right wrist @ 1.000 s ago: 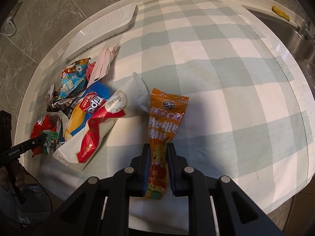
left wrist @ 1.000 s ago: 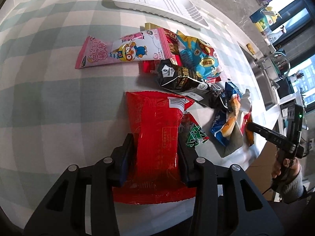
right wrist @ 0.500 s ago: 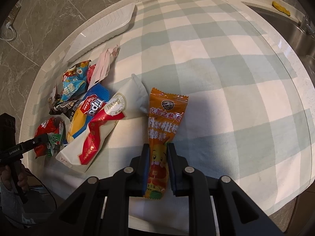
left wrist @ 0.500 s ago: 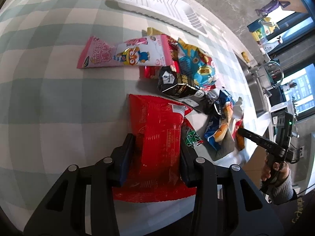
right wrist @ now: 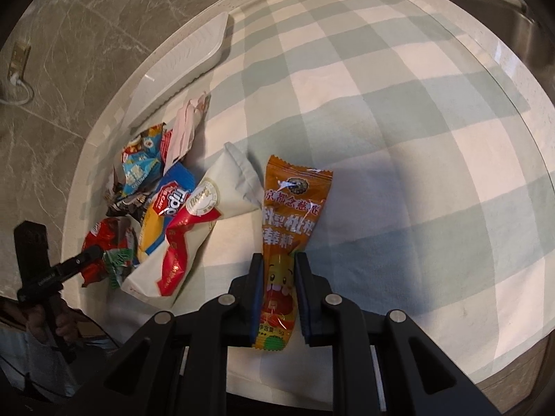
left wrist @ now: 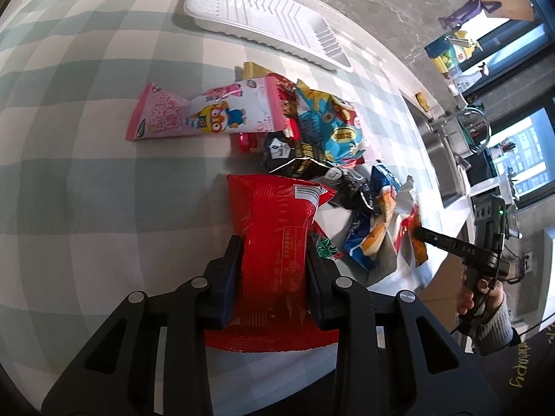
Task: Organize snacks
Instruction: 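Carry the red bag and orange stick to the white tray and release both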
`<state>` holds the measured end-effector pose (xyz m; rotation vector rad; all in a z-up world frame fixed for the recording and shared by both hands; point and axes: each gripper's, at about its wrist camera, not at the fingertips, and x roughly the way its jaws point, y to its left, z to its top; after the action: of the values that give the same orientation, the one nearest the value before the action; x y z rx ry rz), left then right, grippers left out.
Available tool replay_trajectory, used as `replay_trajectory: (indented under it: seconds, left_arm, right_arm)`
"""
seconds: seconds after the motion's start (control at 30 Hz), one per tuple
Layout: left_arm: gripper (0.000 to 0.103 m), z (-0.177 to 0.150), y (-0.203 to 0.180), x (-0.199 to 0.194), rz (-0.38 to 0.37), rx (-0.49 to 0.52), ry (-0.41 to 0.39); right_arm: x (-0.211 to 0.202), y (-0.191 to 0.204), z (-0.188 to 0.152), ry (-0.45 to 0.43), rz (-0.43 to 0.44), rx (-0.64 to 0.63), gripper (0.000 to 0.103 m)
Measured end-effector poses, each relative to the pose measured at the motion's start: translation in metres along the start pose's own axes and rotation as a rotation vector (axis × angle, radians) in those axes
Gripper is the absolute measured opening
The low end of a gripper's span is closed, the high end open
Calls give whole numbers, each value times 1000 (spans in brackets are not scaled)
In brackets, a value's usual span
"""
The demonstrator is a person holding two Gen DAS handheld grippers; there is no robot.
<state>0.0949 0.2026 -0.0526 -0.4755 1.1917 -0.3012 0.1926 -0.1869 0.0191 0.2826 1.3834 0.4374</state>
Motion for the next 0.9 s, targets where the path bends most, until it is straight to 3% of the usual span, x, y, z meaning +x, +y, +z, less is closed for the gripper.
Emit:
replay_trajectory:
  seconds: [0.4,0.6,0.9]
  left_arm:
    - [30,32,-9,-31,-99,1,-59]
    - [30,64,-7,-45,-145,-4,-97]
    - [30,125,9,-47,-142,-27,-116]
  right_arm:
    - [-27,-16,27,-48,94,101,19]
    - [-33,0,59,-77,119,71,19]
    - [-18,43,110,-78,141,-13,19]
